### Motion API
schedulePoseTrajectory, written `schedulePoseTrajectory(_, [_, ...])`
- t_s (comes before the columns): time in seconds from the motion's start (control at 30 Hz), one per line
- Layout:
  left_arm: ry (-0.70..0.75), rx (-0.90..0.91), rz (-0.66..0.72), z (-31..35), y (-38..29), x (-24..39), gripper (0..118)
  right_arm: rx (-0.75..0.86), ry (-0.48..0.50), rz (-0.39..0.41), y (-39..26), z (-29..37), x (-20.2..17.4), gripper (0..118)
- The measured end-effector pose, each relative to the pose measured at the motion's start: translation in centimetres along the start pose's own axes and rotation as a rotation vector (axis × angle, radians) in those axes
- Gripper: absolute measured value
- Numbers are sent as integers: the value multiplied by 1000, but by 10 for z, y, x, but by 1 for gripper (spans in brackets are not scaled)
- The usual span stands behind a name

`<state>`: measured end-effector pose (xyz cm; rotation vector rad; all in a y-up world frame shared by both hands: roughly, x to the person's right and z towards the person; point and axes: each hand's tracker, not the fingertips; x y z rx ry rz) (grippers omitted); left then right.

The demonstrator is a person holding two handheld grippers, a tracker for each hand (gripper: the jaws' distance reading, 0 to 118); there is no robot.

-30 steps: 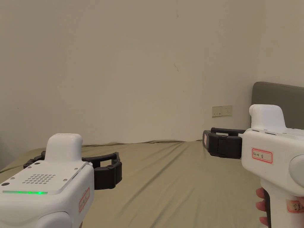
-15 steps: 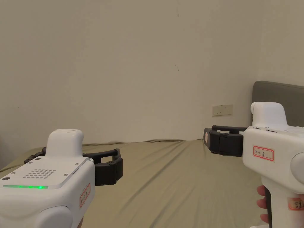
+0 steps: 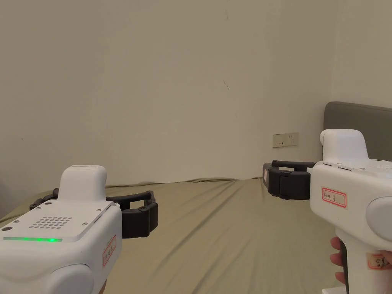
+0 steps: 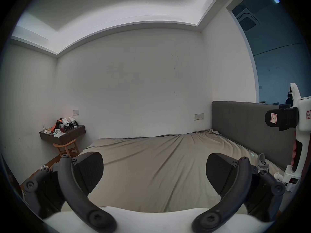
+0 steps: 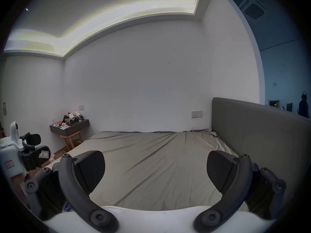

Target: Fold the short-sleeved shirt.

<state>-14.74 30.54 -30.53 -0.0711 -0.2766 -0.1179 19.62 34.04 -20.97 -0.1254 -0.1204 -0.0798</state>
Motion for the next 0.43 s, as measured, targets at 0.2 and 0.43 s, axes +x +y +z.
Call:
schedulePoseTrajectory(0.2, [2,2,8,0,0,1,118,-15,33,-79,1,0,13,118])
schedulePoseTrajectory(0.43, [6,-1,16,-1,0,0,118,-12,24,-71,0,1,14,118])
